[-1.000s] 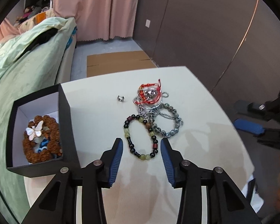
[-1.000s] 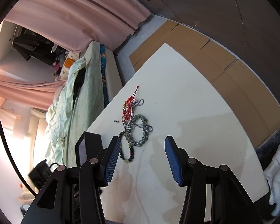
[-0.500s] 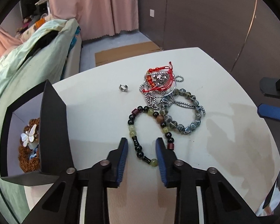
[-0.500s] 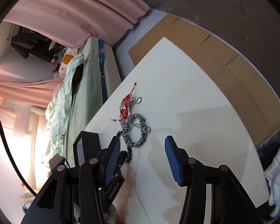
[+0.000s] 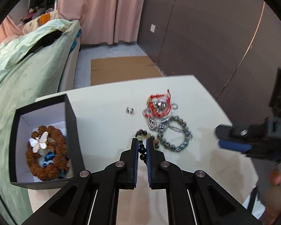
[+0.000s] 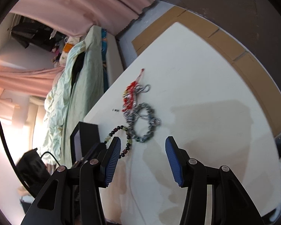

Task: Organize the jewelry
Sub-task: 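Grasp the black bead bracelet with the left tool while the right tool grasps the grey bead bracelet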

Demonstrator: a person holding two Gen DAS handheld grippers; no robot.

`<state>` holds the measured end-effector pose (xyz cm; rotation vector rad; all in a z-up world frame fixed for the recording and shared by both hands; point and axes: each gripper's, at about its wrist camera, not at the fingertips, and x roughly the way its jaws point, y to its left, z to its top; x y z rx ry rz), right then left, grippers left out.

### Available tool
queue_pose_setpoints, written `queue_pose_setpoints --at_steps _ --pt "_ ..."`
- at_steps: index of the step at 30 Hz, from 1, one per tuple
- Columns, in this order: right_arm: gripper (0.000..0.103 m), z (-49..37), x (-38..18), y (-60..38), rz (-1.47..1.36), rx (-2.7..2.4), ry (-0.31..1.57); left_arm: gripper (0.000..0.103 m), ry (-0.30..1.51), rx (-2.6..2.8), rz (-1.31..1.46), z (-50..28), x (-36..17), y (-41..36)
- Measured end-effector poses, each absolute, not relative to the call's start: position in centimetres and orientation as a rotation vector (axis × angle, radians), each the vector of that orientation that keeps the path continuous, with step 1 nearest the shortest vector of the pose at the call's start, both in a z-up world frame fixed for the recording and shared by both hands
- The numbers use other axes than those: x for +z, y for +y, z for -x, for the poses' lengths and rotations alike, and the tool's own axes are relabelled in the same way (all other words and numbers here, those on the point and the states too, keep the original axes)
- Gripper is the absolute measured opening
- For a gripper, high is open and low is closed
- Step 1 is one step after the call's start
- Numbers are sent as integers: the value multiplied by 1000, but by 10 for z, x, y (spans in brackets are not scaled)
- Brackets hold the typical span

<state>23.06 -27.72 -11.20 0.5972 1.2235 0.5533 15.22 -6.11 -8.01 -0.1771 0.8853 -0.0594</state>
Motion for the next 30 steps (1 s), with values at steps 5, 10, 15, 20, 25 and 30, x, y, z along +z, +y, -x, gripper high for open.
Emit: queue_pose_setpoints --at_steps 5,10,15,20,25,30 --pt "50 -234 -109 -253 -531 588 1199 8 839 -74 234 -146 -63 -48" --pt "50 -239 -109 -229 -458 603 1179 8 806 -74 268 -139 -50 -34" --pt "49 -243 -111 -209 -389 607 1165 8 781 -67 300 -131 -40 -20" --pt "48 -244 -118 -198 -308 578 1180 8 758 -59 321 -125 -32 -8" --pt "34 -238 -127 -185 -141 488 1193 8 734 -47 351 -119 -24 8" --pt "31 -227 -125 -168 45 445 1155 8 714 -21 380 -114 -18 24"
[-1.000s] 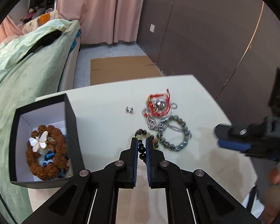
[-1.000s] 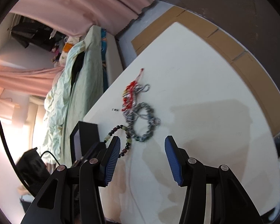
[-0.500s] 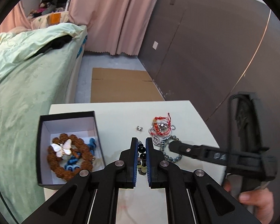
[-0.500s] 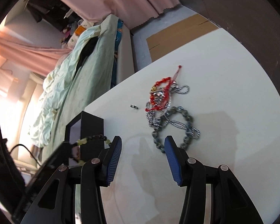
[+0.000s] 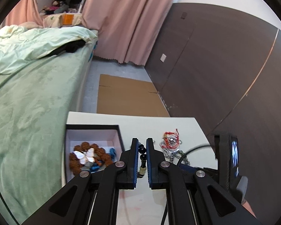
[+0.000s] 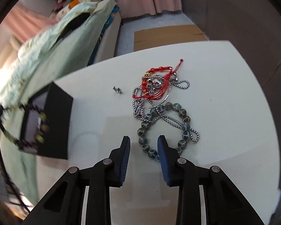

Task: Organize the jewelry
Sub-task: 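Grasp the black bead bracelet with the left tool while the right tool grasps the grey bead bracelet, then drop the black bracelet into the box with the left tool while the right tool carries the grey one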

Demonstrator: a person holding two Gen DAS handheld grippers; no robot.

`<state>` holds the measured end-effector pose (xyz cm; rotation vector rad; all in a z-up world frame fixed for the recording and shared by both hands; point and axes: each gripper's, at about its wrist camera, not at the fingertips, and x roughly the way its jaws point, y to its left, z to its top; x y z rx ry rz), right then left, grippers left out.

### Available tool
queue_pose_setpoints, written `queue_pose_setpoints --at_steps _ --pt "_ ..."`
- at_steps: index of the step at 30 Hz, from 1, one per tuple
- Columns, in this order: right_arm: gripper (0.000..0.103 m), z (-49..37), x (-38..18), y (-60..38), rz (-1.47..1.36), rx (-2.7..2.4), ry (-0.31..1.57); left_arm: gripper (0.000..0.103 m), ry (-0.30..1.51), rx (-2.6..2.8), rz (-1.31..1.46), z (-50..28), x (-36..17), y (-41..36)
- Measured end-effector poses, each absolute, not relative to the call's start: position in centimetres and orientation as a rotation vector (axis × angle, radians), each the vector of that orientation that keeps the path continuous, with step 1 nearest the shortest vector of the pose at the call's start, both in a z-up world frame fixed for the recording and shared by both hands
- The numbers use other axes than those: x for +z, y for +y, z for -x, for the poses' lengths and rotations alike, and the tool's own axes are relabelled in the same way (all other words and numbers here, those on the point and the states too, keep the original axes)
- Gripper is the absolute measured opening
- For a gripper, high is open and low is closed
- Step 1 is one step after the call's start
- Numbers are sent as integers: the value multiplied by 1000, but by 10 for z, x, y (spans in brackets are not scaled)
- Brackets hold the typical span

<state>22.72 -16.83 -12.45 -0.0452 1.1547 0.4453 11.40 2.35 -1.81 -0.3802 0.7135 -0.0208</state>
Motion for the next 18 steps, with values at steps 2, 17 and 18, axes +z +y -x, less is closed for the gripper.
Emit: queue_pose_setpoints --at_steps 2,17,18 --pt "16 -223 -124 -163 98 432 1150 8 708 -10 386 -112 -17 28" --pt "11 -208 -88 -206 -427 704 1129 8 678 32 441 -102 -16 59" --pt "11 -206 -85 -207 -451 717 1122 8 685 31 449 -103 -17 60"
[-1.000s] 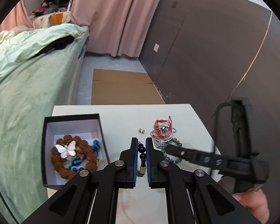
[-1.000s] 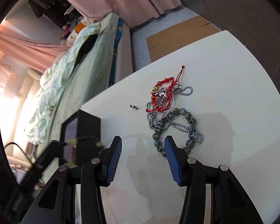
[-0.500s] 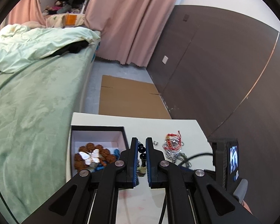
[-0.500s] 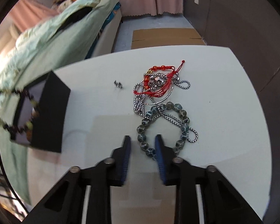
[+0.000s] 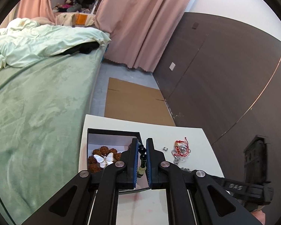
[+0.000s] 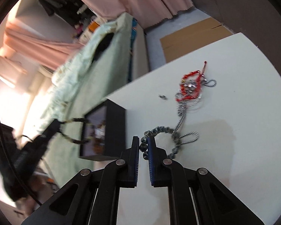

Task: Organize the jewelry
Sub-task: 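Drop the black bracelet into the box with the left tool while the right tool carries the grey one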

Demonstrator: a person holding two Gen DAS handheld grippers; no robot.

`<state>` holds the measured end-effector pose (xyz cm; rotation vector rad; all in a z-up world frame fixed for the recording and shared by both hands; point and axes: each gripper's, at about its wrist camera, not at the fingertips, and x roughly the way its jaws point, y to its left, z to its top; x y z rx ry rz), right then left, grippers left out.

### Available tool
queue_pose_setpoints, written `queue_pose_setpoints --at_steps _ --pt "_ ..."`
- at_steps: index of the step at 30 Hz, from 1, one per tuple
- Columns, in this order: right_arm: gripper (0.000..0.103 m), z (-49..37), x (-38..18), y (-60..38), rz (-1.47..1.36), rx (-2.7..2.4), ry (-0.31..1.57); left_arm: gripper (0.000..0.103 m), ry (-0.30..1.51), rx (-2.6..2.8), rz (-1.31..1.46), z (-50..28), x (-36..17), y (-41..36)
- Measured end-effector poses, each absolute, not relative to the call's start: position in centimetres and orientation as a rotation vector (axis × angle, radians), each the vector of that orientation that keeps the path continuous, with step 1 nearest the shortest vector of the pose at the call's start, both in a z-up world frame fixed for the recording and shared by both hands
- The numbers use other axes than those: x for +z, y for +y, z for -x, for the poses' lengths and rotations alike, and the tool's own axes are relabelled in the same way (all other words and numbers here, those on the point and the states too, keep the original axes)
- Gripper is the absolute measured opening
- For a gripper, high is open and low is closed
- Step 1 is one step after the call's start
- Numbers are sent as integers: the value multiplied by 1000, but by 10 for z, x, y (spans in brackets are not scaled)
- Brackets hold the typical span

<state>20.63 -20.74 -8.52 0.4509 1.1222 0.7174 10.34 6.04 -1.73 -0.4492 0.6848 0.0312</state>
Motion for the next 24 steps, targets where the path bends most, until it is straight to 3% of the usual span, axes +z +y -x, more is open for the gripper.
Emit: queue_pose_setpoints --at_steps 3,5,7,8,24 --pt "11 -201 -78 -205 -514 759 1097 10 707 13 497 -107 -22 65" --pt "11 -201 -72 -200 -544 782 1077 25 736 -9 534 -109 -26 67" --pt "11 -200 -68 -198 -568 807 1056 65 738 -3 559 -108 -27 70" --pt "11 -202 -65 -196 -576 815 1048 73 720 5 562 -105 -26 71" --pt "11 -196 -40 -159 -647 975 929 76 660 92 571 -89 -15 99"
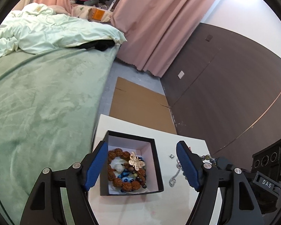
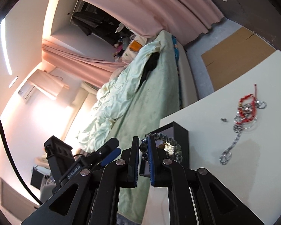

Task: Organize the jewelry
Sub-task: 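Drop the black bracelet into the box with the left tool while the right tool carries the grey one, then open the right tool over the black box to drop the grey bead bracelet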

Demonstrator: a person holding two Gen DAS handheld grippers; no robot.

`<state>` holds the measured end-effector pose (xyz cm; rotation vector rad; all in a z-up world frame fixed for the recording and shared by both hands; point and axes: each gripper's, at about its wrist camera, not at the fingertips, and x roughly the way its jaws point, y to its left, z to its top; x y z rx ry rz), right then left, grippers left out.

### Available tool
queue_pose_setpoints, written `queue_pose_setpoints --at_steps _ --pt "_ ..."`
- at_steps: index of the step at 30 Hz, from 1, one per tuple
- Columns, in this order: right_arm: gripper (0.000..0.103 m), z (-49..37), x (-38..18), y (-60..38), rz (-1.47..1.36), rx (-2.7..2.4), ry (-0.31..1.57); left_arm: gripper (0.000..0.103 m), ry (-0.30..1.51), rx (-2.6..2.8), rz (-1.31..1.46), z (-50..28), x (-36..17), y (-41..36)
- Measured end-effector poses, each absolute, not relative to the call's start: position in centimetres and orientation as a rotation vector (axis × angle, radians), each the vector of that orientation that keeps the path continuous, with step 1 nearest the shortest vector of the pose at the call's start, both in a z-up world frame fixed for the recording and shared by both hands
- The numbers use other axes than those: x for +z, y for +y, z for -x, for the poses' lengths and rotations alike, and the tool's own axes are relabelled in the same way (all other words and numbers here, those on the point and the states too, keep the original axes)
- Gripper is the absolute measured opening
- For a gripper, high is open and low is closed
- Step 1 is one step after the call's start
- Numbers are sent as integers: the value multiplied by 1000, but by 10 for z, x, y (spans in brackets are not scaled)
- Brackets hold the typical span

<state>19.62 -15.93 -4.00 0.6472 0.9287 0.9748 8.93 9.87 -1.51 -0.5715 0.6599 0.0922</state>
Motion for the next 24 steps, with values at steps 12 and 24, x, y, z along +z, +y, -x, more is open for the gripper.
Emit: queue_pose_setpoints --at_steps 12,24 --pt "29 -205 -74 -101 -640 1014 1069 81 649 164 609 -84 -19 122" --pt "37 -209 -61 -171 -622 861 1015 81 673 118 588 -94 -21 96"
